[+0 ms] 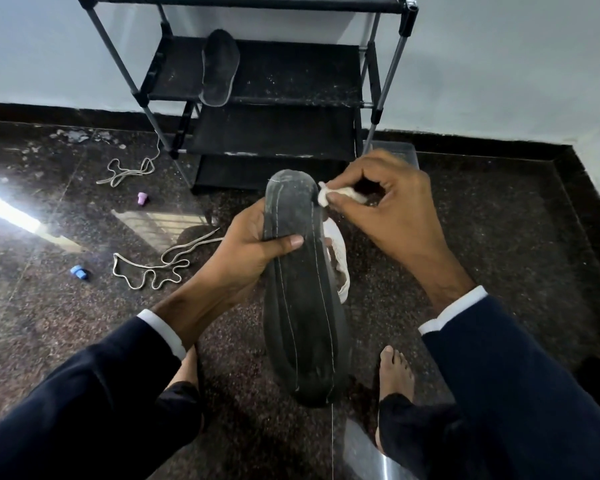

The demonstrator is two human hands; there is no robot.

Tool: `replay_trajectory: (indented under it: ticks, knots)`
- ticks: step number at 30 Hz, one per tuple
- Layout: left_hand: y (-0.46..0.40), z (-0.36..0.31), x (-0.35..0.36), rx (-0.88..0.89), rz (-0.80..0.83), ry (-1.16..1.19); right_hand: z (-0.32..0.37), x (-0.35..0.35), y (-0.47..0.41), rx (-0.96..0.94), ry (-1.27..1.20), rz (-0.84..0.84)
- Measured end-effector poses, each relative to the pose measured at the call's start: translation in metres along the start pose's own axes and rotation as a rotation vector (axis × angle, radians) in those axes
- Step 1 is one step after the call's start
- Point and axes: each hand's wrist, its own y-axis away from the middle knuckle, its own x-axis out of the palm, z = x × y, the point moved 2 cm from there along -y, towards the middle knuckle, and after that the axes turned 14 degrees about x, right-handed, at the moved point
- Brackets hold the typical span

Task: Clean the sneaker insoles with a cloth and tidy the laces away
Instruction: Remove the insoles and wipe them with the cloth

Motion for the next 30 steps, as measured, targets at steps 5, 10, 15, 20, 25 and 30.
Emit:
replay_trajectory:
  ticks: [5, 10, 15, 20, 25, 30]
  knots:
    - [-0.003, -0.004, -0.006, 0.009, -0.011, 0.031, 0.005, 0.013, 0.007, -0.027, 0.013, 0.374]
    - [0.0, -0.005, -0.003, -0.024, 0.003, 0.094, 0.003, 0.015, 0.003, -0.103, 0.135, 0.138]
    - [0.0, -0.011, 0.0, 0.019, 0.084, -0.102, -0.025, 0.007, -0.005, 0.291, 0.057, 0.028]
    - [-0.005, -0.026, -0.009, 0.315, 0.071, -0.487, -0.022, 0.015, 0.0, 0.899, -0.678, 0.244]
    - [-0.005, -0.034, -0.018, 0.529, 0.206, -0.933, -0.008, 0.038, 0.014, 1.108, -0.886, 0.506]
    - [-0.001, -0.04, -0.012, 0.554, 0.339, -0.935, -0.004, 0.05, 0.01, 1.119, -1.04, 0.536]
